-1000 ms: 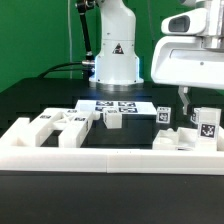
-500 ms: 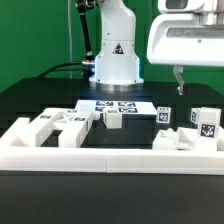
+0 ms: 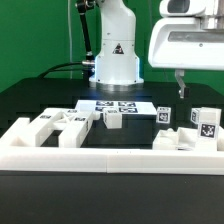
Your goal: Assemble chair
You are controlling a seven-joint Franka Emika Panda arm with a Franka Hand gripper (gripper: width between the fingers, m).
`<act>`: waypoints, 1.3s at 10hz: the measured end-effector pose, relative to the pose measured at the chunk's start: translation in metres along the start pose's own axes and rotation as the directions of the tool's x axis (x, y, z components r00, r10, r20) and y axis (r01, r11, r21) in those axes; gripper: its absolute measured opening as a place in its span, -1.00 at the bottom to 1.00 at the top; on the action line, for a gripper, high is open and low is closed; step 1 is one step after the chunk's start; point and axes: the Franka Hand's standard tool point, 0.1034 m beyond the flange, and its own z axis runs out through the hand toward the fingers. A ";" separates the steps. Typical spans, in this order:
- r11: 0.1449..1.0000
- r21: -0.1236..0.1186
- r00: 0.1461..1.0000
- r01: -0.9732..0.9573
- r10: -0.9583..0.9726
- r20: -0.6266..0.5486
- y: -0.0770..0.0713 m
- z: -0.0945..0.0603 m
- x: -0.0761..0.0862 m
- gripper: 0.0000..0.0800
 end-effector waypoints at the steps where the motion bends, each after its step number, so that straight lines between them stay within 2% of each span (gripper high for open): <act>1: 0.995 0.001 0.995 0.099 -0.099 0.004 0.011 -0.002 -0.011 0.62; 2: 0.986 0.000 0.986 0.166 -0.166 0.015 0.030 -0.005 -0.019 0.62; 4: 0.978 0.000 0.978 0.207 -0.206 0.029 0.067 -0.006 -0.020 0.62; 5: 0.981 0.000 0.981 0.192 -0.192 0.032 0.072 -0.004 -0.019 0.62; 8: 0.979 0.006 0.978 0.205 -0.205 0.033 0.074 -0.004 -0.020 0.62; 9: 0.977 0.019 0.977 0.211 -0.211 0.034 0.083 -0.005 -0.021 0.62; 10: 0.968 0.014 0.968 0.251 -0.251 0.019 0.102 -0.001 -0.032 0.62; 11: 0.971 0.010 0.970 0.240 -0.241 0.037 0.121 0.007 -0.049 0.62; 13: 0.964 0.003 0.962 0.267 -0.267 0.055 0.144 0.019 -0.056 0.62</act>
Offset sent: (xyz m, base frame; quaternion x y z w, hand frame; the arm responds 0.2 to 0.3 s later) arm -0.0226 -0.0530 0.0022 0.0385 -0.0175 -0.0439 0.9981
